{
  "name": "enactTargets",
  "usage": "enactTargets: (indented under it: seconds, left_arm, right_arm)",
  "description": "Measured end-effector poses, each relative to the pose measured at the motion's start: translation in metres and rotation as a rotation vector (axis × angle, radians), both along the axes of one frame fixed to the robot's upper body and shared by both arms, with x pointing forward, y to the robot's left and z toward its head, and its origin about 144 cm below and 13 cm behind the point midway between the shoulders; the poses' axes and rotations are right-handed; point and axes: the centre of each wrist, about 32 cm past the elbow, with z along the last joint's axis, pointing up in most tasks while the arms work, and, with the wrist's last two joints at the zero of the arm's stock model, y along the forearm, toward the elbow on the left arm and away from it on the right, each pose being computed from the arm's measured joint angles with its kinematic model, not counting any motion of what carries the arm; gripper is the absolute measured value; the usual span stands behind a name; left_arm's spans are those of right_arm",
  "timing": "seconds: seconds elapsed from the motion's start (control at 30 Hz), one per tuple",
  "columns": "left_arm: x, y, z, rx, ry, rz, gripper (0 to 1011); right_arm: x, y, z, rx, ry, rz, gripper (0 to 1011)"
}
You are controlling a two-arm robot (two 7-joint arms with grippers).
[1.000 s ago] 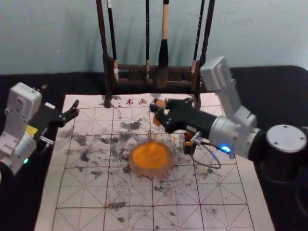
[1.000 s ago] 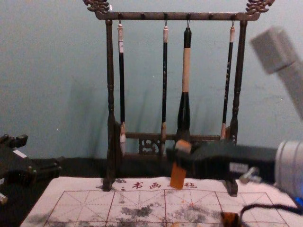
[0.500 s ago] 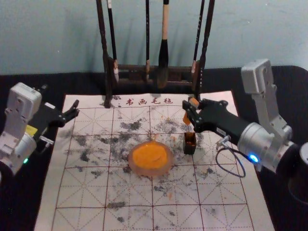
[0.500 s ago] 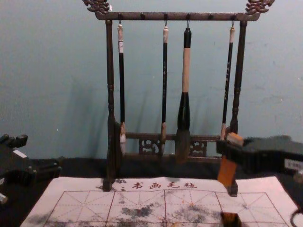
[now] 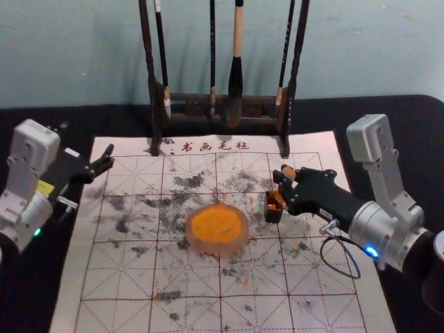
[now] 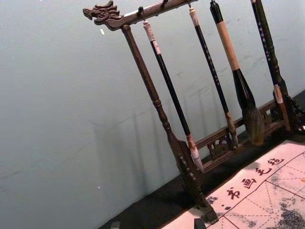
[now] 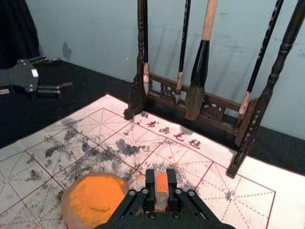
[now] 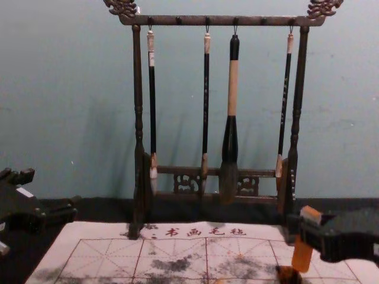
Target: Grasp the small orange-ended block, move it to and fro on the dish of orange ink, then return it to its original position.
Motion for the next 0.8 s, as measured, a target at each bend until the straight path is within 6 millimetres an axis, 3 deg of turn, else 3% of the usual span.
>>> enactTargets:
  seconds: [0.8]
  left_arm:
    - [0.0, 0.0, 0.0, 0.0, 0.0, 0.0, 1001]
  right_arm:
    - [0.0071, 0.006, -0.0105, -0.024, 0.017, -0.007, 110]
